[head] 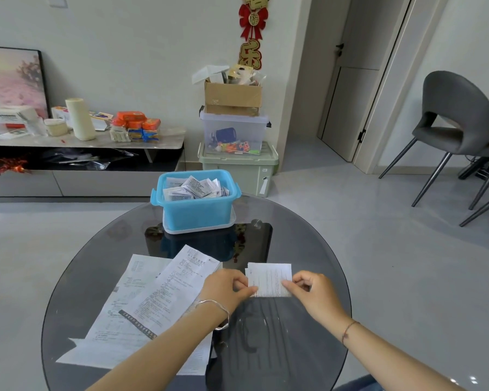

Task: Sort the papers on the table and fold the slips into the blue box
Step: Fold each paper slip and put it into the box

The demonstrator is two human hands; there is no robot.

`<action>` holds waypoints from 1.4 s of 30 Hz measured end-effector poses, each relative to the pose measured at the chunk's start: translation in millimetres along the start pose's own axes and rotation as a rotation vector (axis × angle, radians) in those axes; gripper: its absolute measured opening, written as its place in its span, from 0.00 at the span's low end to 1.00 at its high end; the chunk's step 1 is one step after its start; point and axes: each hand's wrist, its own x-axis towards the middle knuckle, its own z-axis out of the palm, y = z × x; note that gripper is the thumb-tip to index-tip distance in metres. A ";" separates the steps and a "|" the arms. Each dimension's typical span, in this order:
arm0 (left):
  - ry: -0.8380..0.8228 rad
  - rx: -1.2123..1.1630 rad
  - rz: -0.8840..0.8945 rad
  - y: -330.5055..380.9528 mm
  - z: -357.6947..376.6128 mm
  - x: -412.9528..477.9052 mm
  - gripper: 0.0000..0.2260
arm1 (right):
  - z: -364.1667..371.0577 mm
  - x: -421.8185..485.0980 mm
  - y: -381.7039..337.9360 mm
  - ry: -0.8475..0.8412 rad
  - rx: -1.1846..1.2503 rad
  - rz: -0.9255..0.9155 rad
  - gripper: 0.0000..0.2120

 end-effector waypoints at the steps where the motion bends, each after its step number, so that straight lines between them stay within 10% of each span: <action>1: -0.003 -0.001 -0.022 1.0 0.4 1.2 0.10 | 1.4 1.7 0.3 0.009 -0.001 0.007 0.12; 11: 0.022 0.077 -0.102 15.9 -1.5 -0.8 0.15 | 10.9 14.1 -4.5 0.010 -0.130 0.056 0.14; 19: -0.151 0.593 0.406 22.7 -10.8 -17.3 0.19 | 13.9 19.6 -5.4 0.024 -0.180 0.101 0.15; 28: -0.267 0.714 0.483 10.4 -7.8 -31.6 0.27 | 14.4 13.1 -9.1 0.052 -0.240 0.063 0.13; 34: -0.284 0.780 0.496 13.3 -9.2 -28.4 0.26 | 6.9 -1.1 -9.3 0.153 -0.505 -0.445 0.02; 42: -0.256 0.791 0.504 11.1 -4.7 -29.0 0.26 | 10.3 -27.6 -4.0 -0.028 -0.722 -0.753 0.17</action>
